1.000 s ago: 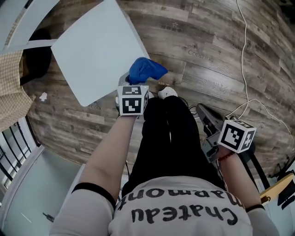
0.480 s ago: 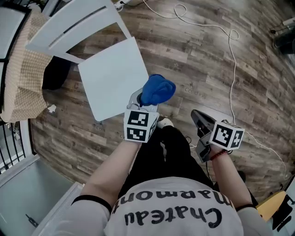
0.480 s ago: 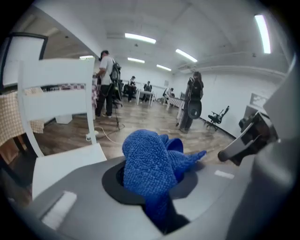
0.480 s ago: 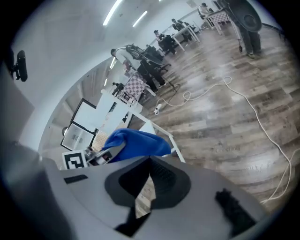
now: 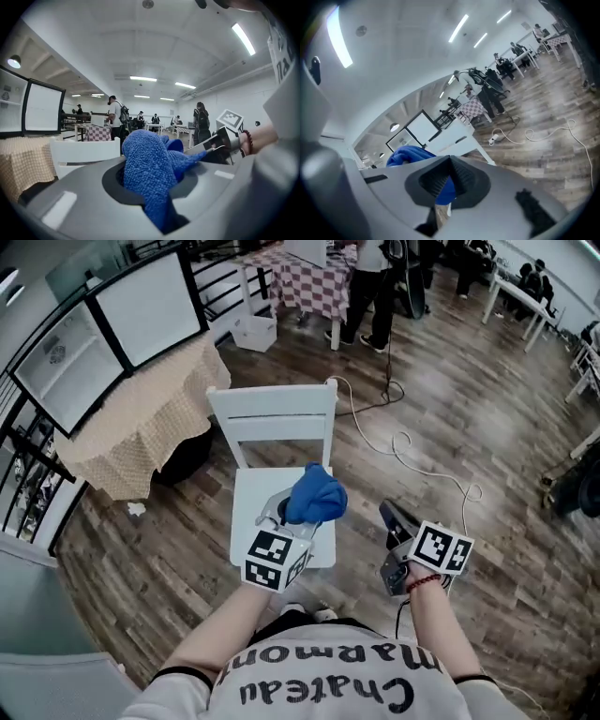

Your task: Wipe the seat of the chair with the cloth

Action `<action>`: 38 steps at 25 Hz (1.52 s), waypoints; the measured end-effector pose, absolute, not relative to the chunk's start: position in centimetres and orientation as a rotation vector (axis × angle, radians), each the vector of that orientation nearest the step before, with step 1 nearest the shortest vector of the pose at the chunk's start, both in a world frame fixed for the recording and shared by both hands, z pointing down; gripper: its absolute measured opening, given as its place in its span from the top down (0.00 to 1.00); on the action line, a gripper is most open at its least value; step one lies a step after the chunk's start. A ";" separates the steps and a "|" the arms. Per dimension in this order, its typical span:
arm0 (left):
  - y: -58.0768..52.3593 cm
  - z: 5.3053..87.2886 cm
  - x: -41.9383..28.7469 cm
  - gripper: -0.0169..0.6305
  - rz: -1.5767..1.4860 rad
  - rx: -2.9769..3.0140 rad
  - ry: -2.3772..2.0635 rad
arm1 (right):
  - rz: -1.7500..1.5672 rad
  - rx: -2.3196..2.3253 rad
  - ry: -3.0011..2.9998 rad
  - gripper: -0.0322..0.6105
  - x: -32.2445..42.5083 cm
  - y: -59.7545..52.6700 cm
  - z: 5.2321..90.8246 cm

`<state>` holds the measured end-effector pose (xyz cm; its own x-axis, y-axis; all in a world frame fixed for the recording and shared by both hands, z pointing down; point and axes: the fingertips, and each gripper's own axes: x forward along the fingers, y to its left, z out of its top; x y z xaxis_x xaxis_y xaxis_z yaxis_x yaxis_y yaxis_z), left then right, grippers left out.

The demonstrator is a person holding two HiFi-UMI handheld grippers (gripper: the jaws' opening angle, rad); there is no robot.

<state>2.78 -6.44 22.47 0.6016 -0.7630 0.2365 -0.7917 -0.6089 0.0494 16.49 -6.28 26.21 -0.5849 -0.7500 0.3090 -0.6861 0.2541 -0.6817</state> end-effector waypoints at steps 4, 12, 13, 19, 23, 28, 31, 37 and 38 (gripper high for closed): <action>-6.1 16.4 -1.5 0.85 0.167 2.663 -1.396 | -1.080 -1.249 2.510 0.93 11.9 -8.3 18.5; -4.9 3.7 -6.5 0.85 -0.171 2.708 -1.429 | -0.682 -0.970 2.669 0.93 5.5 -8.1 3.6; -4.5 2.4 -6.8 0.85 -0.201 2.724 -1.425 | -0.625 -0.951 2.681 0.93 5.1 -7.8 1.9; -3.1 -2.9 -8.4 0.85 -0.241 2.830 -1.426 | -0.431 -0.888 2.715 0.93 3.1 -5.7 -4.6; -3.0 -4.1 -9.3 0.85 -0.244 2.856 -1.432 | -0.368 -0.881 2.731 0.93 2.3 -4.7 -6.1; -2.3 -3.5 -9.2 0.85 -0.248 2.866 -1.406 | -0.383 -0.906 2.745 0.93 2.1 -4.5 -4.9; -1.9 -2.4 -9.3 0.85 -0.246 2.843 -1.394 | -0.401 -0.923 2.767 0.93 1.8 -4.4 -3.8; -1.7 -2.3 -10.5 0.85 -0.253 2.811 -1.427 | -0.370 -0.910 2.789 0.93 1.0 -4.5 -4.2; -1.8 -2.4 -10.6 0.85 -0.252 2.807 -1.433 | -0.360 -0.912 2.793 0.93 0.9 -4.5 -4.3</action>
<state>-10.60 -1.81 -2.35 0.5765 -0.8031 -0.1502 -0.8063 -0.5890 0.0548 0.88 -4.54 -4.27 -0.7951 -0.5988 -0.0962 -0.5547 0.7822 -0.2836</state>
